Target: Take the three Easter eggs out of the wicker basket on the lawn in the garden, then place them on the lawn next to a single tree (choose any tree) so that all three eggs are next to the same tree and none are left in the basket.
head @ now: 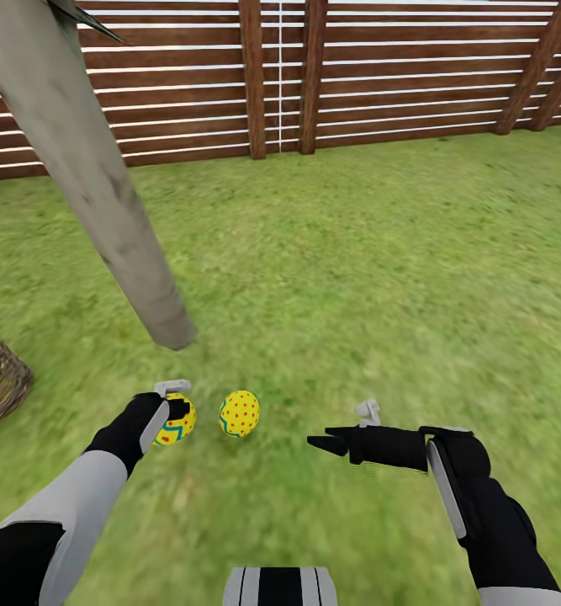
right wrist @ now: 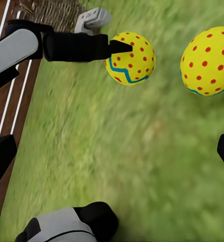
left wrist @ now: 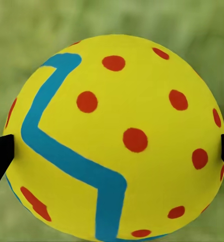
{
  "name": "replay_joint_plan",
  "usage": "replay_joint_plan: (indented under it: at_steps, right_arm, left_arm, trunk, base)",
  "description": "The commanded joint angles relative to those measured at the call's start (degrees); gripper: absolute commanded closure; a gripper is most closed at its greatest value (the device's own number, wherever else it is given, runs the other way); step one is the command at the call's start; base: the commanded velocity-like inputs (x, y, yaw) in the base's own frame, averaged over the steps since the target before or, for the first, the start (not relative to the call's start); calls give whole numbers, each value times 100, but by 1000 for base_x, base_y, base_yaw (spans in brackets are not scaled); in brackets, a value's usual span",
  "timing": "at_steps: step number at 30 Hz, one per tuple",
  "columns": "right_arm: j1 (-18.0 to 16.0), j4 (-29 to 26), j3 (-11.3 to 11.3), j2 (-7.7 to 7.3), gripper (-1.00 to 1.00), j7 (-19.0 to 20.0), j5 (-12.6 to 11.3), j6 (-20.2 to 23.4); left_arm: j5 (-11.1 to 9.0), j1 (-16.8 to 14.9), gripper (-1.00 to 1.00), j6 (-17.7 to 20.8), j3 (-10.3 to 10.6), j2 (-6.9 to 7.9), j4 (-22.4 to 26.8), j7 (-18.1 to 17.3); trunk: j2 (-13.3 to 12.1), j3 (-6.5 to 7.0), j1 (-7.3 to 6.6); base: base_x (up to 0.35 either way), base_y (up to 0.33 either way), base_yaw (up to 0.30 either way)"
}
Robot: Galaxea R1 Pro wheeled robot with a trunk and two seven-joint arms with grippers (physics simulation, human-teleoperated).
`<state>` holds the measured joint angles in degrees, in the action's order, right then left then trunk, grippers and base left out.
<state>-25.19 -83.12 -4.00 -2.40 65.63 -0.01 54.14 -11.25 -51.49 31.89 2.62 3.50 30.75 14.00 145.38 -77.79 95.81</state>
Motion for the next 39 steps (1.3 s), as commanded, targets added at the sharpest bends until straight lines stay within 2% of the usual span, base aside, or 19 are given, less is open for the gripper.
replay_joint_plan:
  at_steps: [1, 21, 39]
  right_arm:
    - [-3, -2, -5, 1, -100, 20, 1, 44]
    - [-3, 7, -5, -1, -100, 20, 8, 44]
    - [-3, 15, -6, -5, -100, 18, 8, 44]
  left_arm:
    - [-54, -1, 100, 26, 29, 5, 14, 52]
    - [-63, -1, 100, 20, 19, 10, 29, 60]
    - [-59, -1, 100, -40, 34, 10, 44, 49]
  trunk:
    - [2, -4, 2]
    - [2, -4, 2]
    - [26, -403, 48]
  base:
    - [189, 0, 0]
    - [55, 0, 0]
    - [0, 0, 0]
